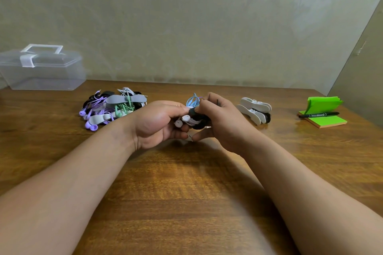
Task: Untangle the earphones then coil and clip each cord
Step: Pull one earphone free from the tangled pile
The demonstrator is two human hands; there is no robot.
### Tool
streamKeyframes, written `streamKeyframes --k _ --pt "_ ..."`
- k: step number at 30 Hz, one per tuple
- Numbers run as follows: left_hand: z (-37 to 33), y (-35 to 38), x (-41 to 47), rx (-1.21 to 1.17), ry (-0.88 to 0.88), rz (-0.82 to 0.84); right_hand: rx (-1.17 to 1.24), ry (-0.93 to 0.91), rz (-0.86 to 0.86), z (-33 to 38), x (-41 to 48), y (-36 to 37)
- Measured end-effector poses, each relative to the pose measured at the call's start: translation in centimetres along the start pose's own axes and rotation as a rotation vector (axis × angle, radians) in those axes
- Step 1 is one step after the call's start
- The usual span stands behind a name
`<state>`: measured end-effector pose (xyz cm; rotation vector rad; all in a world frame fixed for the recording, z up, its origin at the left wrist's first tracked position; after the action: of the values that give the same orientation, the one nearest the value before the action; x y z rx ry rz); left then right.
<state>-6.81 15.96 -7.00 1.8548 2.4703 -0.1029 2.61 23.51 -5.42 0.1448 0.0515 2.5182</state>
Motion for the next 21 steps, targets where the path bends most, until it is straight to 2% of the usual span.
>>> streamKeyframes --k 4,9,12,14,16,21 --pt "0.2 0.5 0.3 0.006 0.013 -0.005 -0.005 0.035 -0.028 -0.2 0.0 -0.3" --pt "-0.4 0.0 0.4 0.282 0.091 -0.213 -0.458 -0.082 -0.031 0.7 -0.1 -0.4" --pt "-1.1 -1.1 0.1 0.247 0.113 -0.271 -0.423 -0.111 0.057 1.0 -0.4 0.1" --pt "-1.7 -1.3 0.0 0.254 0.133 -0.286 -0.373 -0.134 0.026 1.1 -0.3 0.1" --pt "-1.9 -1.2 0.1 0.311 0.158 -0.302 -0.366 -0.149 -0.024 1.0 -0.1 -0.1" --pt "-1.2 -1.7 0.2 0.511 0.159 -0.335 -0.511 -0.087 -0.026 0.2 0.3 0.2"
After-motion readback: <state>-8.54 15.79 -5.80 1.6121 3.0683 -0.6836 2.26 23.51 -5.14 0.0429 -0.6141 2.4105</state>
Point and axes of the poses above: each hand's wrist, its own x-axis towards the middle knuckle, its own y-axis out of the palm, z = x × y, the point moved 9 cm from there along x, towards the middle knuckle, and after that the axes turned 5 degrees about x, right-handed, at the moved point
